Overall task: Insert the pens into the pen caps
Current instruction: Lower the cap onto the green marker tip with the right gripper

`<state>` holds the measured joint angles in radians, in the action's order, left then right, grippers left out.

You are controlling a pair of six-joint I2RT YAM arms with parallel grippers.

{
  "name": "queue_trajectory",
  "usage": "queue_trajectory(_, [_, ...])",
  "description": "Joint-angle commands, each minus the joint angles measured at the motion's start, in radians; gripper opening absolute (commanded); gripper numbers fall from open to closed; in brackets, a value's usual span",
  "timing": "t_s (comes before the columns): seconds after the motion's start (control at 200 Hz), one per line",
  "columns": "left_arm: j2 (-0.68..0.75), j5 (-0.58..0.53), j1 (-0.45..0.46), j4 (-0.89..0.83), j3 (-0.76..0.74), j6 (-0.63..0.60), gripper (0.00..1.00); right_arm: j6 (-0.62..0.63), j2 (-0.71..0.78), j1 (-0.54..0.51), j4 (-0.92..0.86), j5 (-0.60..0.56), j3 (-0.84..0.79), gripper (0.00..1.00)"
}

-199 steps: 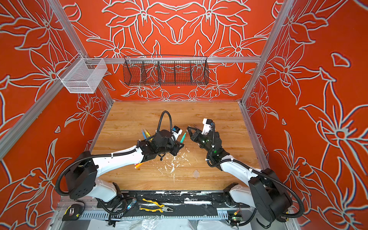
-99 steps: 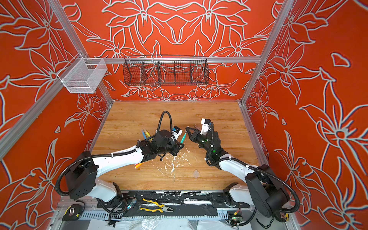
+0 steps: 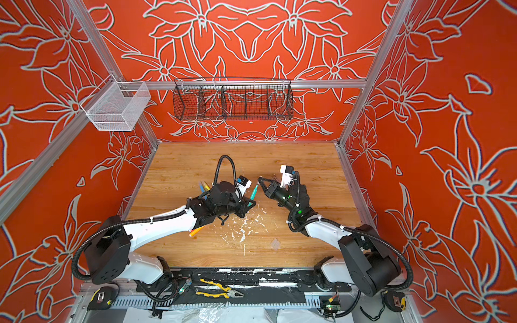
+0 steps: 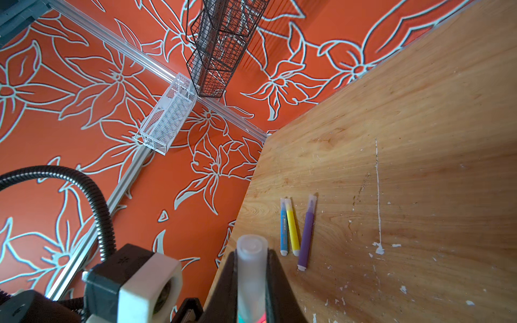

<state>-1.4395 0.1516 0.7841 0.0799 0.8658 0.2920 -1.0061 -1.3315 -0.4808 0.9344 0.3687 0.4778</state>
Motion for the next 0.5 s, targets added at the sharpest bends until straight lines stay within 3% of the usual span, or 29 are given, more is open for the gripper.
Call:
queue_trajectory(0.0, [0.037,0.022,-0.007,0.047,-0.010,0.001,0.00,-0.021,-0.025,0.000,0.043,0.039,0.027,0.00])
queue_trajectory(0.495, [0.034,0.041,-0.046,0.046,-0.006,0.025,0.00,-0.039,-0.095,-0.034,0.145,0.076,0.030,0.00])
